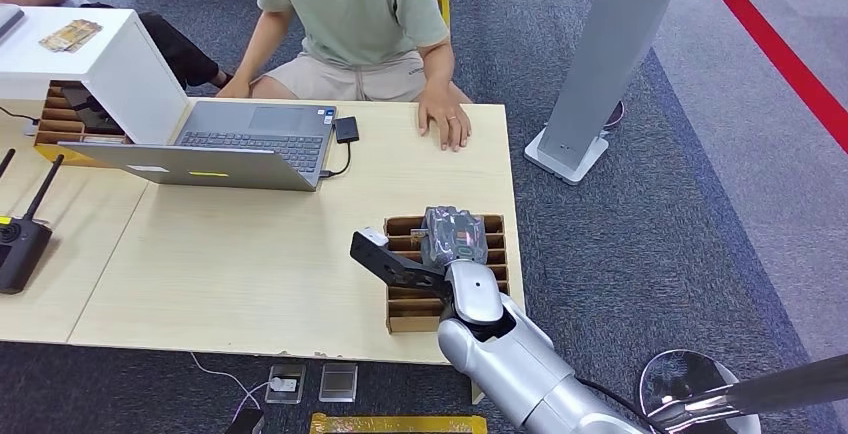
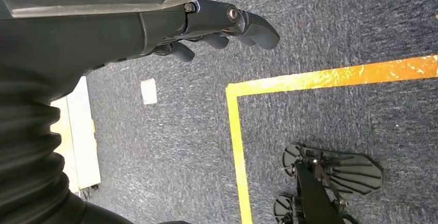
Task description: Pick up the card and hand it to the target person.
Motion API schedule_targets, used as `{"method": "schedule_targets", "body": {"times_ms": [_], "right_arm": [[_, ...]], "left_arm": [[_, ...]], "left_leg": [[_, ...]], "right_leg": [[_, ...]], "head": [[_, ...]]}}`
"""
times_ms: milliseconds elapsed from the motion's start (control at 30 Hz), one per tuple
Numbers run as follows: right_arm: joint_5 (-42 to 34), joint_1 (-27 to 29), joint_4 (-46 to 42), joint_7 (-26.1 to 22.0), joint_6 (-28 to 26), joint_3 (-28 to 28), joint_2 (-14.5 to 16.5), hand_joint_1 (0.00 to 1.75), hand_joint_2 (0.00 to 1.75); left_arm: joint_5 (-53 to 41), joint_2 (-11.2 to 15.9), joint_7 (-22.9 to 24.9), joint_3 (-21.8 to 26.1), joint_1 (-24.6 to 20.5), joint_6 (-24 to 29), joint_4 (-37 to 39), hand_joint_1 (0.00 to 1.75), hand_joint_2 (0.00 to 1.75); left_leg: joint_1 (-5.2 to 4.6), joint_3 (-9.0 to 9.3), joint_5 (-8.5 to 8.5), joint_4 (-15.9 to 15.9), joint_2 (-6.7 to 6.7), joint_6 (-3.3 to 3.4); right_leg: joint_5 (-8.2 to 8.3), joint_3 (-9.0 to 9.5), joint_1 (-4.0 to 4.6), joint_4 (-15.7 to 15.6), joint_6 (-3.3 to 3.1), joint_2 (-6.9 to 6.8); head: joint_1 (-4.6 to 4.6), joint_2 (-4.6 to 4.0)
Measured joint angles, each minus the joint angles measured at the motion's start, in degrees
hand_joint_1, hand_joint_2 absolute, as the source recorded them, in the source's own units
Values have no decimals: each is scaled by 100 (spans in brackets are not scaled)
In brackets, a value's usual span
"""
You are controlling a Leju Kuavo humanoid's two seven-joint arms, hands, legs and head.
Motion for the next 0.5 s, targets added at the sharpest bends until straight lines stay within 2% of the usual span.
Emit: {"method": "schedule_targets", "body": {"times_ms": [333,500], "right_arm": [[-21,26,24,-174,-256,0,-3,150,175],[-64,97,-290,-193,-413,-35,-76,150,175]], "left_arm": [[35,-2,0,-10,0,122,0,0,175],[68,-2,-13,-10,3,124,0,0,175]], "left_leg": [[0,0,0,0,0,0],[0,-1,0,0,0,0]], "right_leg": [[0,0,0,0,0,0],[0,-2,0,0,0,0]], "head": [[0,0],[-2,0]]}}
